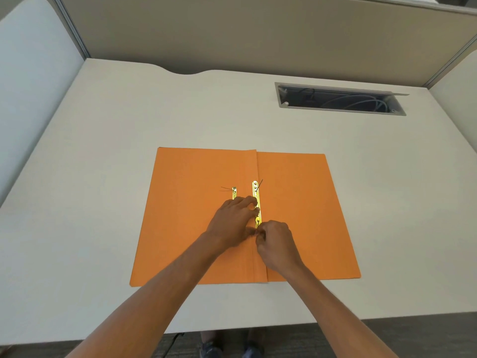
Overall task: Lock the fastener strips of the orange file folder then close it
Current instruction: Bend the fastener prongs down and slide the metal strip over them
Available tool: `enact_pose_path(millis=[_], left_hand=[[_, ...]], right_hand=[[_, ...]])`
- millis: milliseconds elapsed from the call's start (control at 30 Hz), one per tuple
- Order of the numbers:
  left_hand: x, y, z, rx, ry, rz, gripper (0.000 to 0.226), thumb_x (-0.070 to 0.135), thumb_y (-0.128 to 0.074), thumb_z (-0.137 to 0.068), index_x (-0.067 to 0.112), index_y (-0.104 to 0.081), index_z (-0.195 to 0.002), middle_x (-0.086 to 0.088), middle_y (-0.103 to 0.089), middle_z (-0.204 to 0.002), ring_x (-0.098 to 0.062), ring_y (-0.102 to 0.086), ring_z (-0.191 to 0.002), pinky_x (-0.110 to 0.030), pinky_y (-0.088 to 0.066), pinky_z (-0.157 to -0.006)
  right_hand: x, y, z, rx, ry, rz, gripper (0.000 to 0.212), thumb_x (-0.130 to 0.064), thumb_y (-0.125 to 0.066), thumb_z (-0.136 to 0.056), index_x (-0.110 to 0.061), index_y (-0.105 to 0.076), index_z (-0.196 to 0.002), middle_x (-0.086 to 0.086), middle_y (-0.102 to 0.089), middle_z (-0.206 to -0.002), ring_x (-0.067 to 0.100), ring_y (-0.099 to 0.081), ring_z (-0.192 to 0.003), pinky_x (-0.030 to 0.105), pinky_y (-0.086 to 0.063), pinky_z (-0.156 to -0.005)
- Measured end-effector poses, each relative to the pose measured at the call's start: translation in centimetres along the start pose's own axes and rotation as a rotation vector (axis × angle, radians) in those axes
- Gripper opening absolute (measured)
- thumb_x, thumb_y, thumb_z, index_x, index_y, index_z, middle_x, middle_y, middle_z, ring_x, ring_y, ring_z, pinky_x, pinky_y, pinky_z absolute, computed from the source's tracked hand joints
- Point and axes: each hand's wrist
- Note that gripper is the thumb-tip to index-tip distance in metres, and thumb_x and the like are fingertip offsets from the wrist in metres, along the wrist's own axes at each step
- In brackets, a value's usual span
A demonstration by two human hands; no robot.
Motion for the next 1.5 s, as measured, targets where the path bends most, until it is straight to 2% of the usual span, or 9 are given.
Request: enact_pose_path(millis=[300, 467, 733, 833, 933, 1000, 1100, 1200, 1500], left_hand=[[0.0, 1.0, -0.3, -0.074, -0.013, -0.039, 0.048, 0.040, -0.069, -0.082, 0.020, -0.060, -0.125, 0.006, -0.043, -0.140, -0.020, -0.043, -0.124, -0.035, -0.037, -0.099], [0.1, 1.3, -0.3, -0.091, -0.030, -0.063, 0.052, 0.041, -0.069, -0.082, 0.019, -0.058, -0.128, 0.005, -0.041, -0.141, -0.021, -0.044, -0.122, -0.036, -0.039, -0.098], [0.0, 0.8, -0.1, -0.075, -0.039, -0.087, 0.054, 0.044, -0.067, -0.084, 0.019, -0.054, -0.131, 0.005, -0.039, -0.143, -0.021, -0.043, -0.126, -0.036, -0.038, -0.101], [0.0, 0.8, 0.0, -0.072, -0.040, -0.083, 0.054, 0.044, -0.066, -0.084, 0.019, -0.054, -0.130, 0.005, -0.039, -0.144, -0.021, -0.043, -0.126, -0.036, -0.038, -0.101], [0.1, 0.7, 0.1, -0.073, -0.041, -0.083, 0.055, 0.043, -0.066, -0.084, 0.019, -0.053, -0.131, 0.005, -0.038, -0.145, -0.021, -0.043, -0.127, -0.035, -0.036, -0.103], [0.1, 0.8, 0.1, -0.077, -0.044, -0.098, 0.055, 0.043, -0.066, -0.085, 0.019, -0.052, -0.132, 0.005, -0.037, -0.146, -0.021, -0.042, -0.128, -0.036, -0.036, -0.103], [0.2, 0.8, 0.0, -0.078, -0.044, -0.112, 0.056, 0.043, -0.066, -0.085, 0.018, -0.051, -0.132, 0.003, -0.037, -0.146, -0.022, -0.041, -0.129, -0.038, -0.035, -0.104], [0.4, 0.8, -0.1, -0.080, -0.043, -0.130, 0.056, 0.042, -0.067, -0.084, 0.016, -0.052, -0.132, 0.001, -0.037, -0.146, -0.024, -0.042, -0.129, -0.039, -0.036, -0.104], [0.4, 0.7, -0.1, -0.077, -0.051, -0.148, 0.057, 0.042, -0.067, -0.084, 0.016, -0.051, -0.133, 0.000, -0.039, -0.144, -0.025, -0.043, -0.128, -0.039, -0.037, -0.103]], right_hand=[[0.3, -0.9, 1.1, 0.075, 0.151, 0.145, 0.020, -0.006, -0.052, -0.091, -0.004, -0.071, -0.084, 0.012, -0.064, -0.080, 0.032, -0.062, -0.068, 0.042, -0.051, -0.059], [-0.1, -0.9, 1.8, 0.062, 0.214, 0.355, 0.020, 0.005, -0.081, -0.060, -0.010, -0.068, -0.065, 0.004, -0.055, -0.057, 0.020, -0.051, -0.036, 0.025, -0.030, -0.034], [0.8, -0.5, 2.1, 0.101, 0.331, 0.492, 0.036, 0.004, -0.088, -0.041, -0.011, -0.073, -0.070, 0.000, -0.052, -0.053, 0.014, -0.048, -0.037, 0.020, -0.021, -0.034], [0.7, -0.3, 2.0, 0.079, 0.282, 0.430, 0.034, 0.003, -0.087, -0.043, -0.014, -0.069, -0.066, -0.001, -0.055, -0.056, 0.013, -0.051, -0.039, 0.020, -0.021, -0.037], [1.0, -0.1, 2.1, 0.090, 0.224, 0.312, 0.004, -0.017, -0.066, -0.087, -0.014, -0.068, -0.086, 0.000, -0.063, -0.078, 0.020, -0.062, -0.059, 0.027, -0.037, -0.046], [1.1, 0.7, 1.6, 0.092, 0.118, 0.204, 0.027, -0.032, -0.050, -0.098, -0.015, -0.067, -0.088, 0.000, -0.062, -0.083, 0.022, -0.061, -0.070, 0.033, -0.045, -0.056], [1.6, 2.3, -0.8, 0.218, 0.027, -0.047, 0.026, -0.033, -0.056, -0.095, -0.013, -0.070, -0.086, 0.001, -0.066, -0.081, 0.020, -0.060, -0.071, 0.035, -0.048, -0.061], [2.0, 3.3, -5.0, 0.151, -0.006, -0.230, 0.021, -0.025, -0.063, -0.092, -0.007, -0.074, -0.097, 0.003, -0.070, -0.084, 0.017, -0.062, -0.074, 0.030, -0.049, -0.069], [0.6, 3.2, -11.7, 0.054, -0.002, -0.333, 0.009, -0.017, -0.072, -0.084, -0.008, -0.074, -0.085, 0.007, -0.071, -0.074, 0.020, -0.066, -0.063, 0.025, -0.049, -0.059]])
Point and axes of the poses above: each hand's wrist, its own z-axis away from the middle knuckle, its own y-axis out of the back of the hand, x = y × z
